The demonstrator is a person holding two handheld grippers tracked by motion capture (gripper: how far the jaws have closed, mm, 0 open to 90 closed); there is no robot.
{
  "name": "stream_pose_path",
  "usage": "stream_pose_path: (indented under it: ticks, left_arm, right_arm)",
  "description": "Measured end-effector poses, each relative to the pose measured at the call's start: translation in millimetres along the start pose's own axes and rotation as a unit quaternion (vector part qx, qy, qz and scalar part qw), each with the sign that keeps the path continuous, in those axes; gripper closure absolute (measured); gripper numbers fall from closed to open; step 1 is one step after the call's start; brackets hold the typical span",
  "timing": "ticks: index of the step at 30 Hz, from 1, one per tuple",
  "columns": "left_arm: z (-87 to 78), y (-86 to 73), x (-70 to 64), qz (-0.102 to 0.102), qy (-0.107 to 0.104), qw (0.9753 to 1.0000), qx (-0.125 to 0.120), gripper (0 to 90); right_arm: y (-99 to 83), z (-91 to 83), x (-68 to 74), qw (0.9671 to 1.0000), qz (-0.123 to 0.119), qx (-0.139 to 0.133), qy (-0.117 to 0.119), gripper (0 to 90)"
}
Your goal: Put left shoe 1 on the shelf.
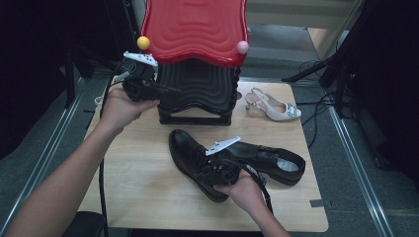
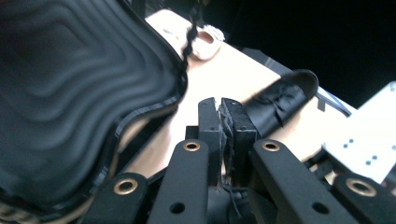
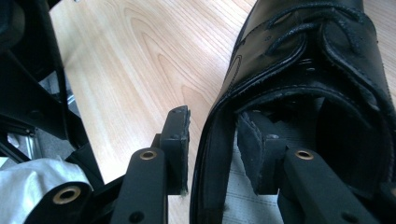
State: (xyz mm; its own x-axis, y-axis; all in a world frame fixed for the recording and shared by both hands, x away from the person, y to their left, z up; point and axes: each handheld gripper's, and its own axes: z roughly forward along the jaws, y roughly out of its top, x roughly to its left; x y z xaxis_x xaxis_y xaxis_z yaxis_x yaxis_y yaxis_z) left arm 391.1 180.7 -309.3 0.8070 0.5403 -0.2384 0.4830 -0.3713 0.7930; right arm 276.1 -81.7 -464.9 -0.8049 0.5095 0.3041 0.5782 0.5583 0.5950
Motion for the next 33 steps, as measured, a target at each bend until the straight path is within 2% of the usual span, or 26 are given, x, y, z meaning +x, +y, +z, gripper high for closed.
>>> stream_pose_path:
  ticks: [6, 7, 9, 13, 14, 16, 18, 20, 22, 26, 30, 33]
  left_arm:
    - [-7.2, 29.8, 6.6, 0.008, 0.01, 0.9999, -0.009, 87.4]
    - [-9.2, 35.0, 7.8, 0.011, 0.016, 0.9998, -0.01, 87.4]
    - [-12.0, 45.2, 11.5, 0.006, 0.013, 0.9998, -0.014, 87.5]
    - [-12.3, 63.4, 18.3, 0.011, 0.033, 0.9994, -0.006, 87.4]
    - [-12.9, 67.5, 20.0, 0.015, 0.04, 0.999, -0.008, 87.4]
    - [-14.6, 75.7, 24.3, 0.018, 0.042, 0.9989, -0.013, 87.4]
    - [-16.1, 84.3, 28.2, 0.015, 0.046, 0.9987, -0.019, 88.0]
    - [-15.5, 92.6, 31.6, 0.015, 0.055, 0.9983, -0.016, 88.1]
    - [-13.3, 97.3, 34.1, 0.014, 0.063, 0.9979, -0.008, 88.1]
    - [-6.4, 101.1, 40.6, 0.005, 0.066, 0.9978, -0.002, 88.3]
    - [-4.3, 100.9, 39.9, 0.007, 0.072, 0.9974, 0.001, 89.6]
    - [-3.2, 100.2, 39.2, 0.0, 0.083, 0.9966, 0.005, 89.9]
  right_arm:
    - [8.5, 11.7, 2.5, 0.9997, -0.003, 0.021, -0.014, 64.4]
    - [10.9, 13.2, 2.6, 0.9996, 0.001, 0.025, -0.014, 65.5]
    - [16.2, 16.0, 0.7, 0.9993, 0.012, 0.032, -0.016, 66.9]
    - [21.5, 27.1, 0.4, 0.9984, 0.011, 0.052, -0.021, 67.4]
    - [21.3, 29.5, 0.9, 0.9981, 0.01, 0.055, -0.025, 69.2]
    - [21.2, 31.5, 2.1, 0.9975, 0.006, 0.063, -0.03, 70.5]
    - [20.7, 31.4, 1.7, 0.9977, 0.003, 0.065, -0.02, 76.8]
    - [20.9, 30.8, 0.1, 0.9976, 0.011, 0.067, -0.017, 80.8]
    - [21.0, 30.1, -2.0, 0.9974, 0.019, 0.068, -0.014, 83.2]
    - [21.1, 28.7, -3.1, 0.9973, 0.02, 0.07, -0.011, 84.0]
    - [22.4, 23.1, -4.3, 0.9976, 0.018, 0.067, -0.011, 85.0]
    - [22.9, 16.7, -8.2, 0.9977, 0.03, 0.061, -0.001, 85.3]
